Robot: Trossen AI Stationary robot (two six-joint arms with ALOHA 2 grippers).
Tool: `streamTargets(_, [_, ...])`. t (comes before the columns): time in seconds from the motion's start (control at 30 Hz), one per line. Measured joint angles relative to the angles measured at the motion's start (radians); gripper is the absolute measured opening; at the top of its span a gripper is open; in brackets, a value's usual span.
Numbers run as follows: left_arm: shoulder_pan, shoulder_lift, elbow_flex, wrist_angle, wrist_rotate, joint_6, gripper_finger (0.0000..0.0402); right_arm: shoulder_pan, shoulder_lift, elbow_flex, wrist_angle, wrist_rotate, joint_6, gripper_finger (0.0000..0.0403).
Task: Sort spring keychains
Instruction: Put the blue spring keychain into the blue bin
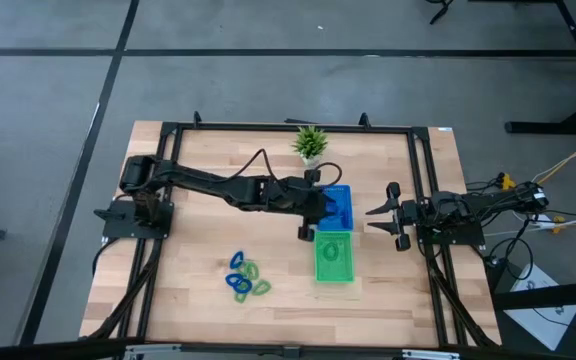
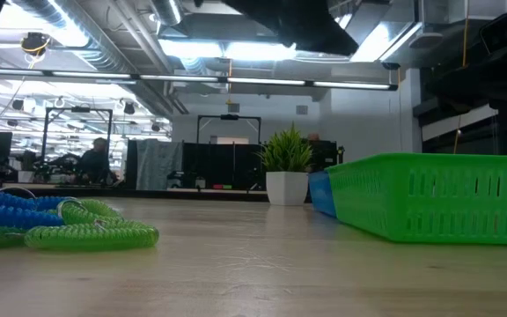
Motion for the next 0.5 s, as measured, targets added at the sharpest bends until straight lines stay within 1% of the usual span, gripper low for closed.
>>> streamTargets(0.17, [-0.023,-0.041,0.000,-0.066,-0.004,0.000,0.0126,0.000,0.000,0.000,0.000,0.000,0.000,0.0136])
streamTargets(0.23, [-0.029,-0.058,0.000,-0.096,-0.022,-0.002,0.0126,0.000,0.000,0.000,0.000,0.000,0.000,0.0136])
streamTargets(0.37, [-0.043,-0.090,0.000,-0.160,-0.055,-0.035,0.0125,0.000,0.000,0.000,0.000,0.000,0.000,0.0136])
streamTargets(0.5, [-0.057,-0.101,0.000,-0.193,-0.046,-0.074,0.0125,0.000,0.000,0.000,0.000,0.000,0.000,0.0136])
